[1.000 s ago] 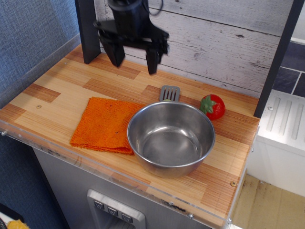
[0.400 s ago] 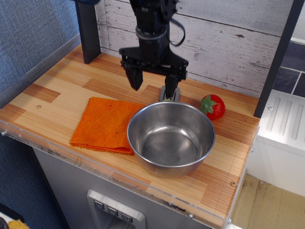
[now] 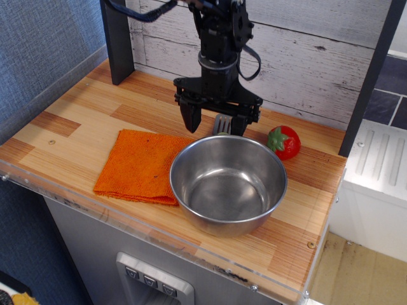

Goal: Place green spatula to the upper left of orange cloth.

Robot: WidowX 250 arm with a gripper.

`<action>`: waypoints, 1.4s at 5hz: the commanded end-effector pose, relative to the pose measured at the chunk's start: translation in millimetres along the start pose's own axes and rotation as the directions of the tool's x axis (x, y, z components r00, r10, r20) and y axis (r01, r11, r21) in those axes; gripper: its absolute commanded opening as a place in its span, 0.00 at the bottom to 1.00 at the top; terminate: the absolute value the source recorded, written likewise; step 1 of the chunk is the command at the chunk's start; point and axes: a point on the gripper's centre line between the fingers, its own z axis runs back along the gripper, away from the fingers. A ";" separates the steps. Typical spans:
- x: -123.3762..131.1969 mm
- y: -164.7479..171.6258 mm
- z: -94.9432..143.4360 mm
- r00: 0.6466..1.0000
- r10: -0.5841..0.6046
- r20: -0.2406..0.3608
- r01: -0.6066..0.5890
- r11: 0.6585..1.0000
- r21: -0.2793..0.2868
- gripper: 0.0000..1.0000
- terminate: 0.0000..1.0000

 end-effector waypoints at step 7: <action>6.9 -3.7 13.3 0.997 -0.070 0.038 0.070 0.998 0.008 0.00 0.00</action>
